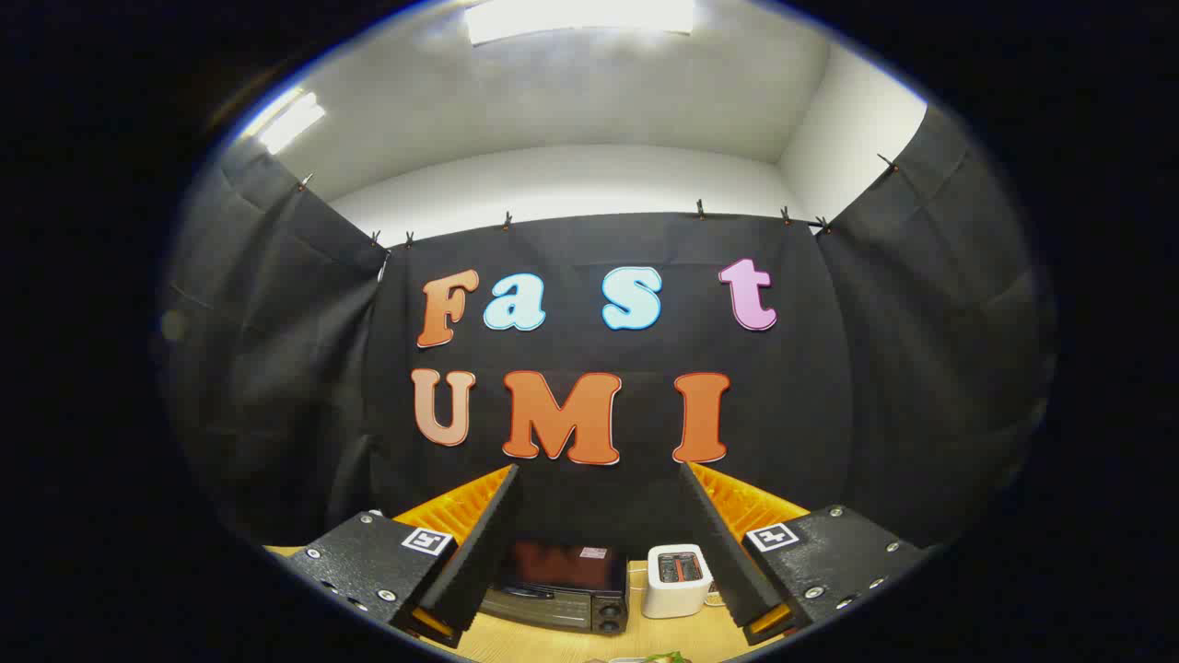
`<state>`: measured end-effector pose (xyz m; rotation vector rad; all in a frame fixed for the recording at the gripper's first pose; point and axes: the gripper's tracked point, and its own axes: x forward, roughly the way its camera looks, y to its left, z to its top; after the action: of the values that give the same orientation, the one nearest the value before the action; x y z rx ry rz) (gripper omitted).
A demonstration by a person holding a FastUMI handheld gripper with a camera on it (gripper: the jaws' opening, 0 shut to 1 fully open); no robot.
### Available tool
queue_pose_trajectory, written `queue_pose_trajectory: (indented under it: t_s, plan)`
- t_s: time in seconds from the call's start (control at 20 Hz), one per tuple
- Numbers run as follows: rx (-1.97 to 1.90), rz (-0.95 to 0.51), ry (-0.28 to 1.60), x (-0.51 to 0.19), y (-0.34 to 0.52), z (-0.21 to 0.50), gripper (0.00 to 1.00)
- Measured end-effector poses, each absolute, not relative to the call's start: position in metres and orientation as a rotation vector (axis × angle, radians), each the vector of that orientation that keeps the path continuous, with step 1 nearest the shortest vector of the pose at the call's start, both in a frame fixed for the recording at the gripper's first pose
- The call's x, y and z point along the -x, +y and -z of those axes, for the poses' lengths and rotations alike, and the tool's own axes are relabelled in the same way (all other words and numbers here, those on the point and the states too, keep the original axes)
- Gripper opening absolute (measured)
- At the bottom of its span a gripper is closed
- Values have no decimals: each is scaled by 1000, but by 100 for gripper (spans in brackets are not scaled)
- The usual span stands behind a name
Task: Open the toaster oven, put the food inside, and close the toaster oven door.
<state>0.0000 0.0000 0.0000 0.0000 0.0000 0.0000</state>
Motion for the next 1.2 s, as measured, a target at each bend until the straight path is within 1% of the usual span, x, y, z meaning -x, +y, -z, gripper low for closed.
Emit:
queue_pose_trajectory:
  t_s: [0.15, 0.55, 0.75, 1.2]
  plan:
    - [1, -4, -11, 0, 1, -9, 100]
    - [-45, -53, 7, 3, 8, -5, 100]
    - [-27, -28, -11, -2, -2, -7, 100]
    - [-97, -84, 43, -24, 23, 35, 100]
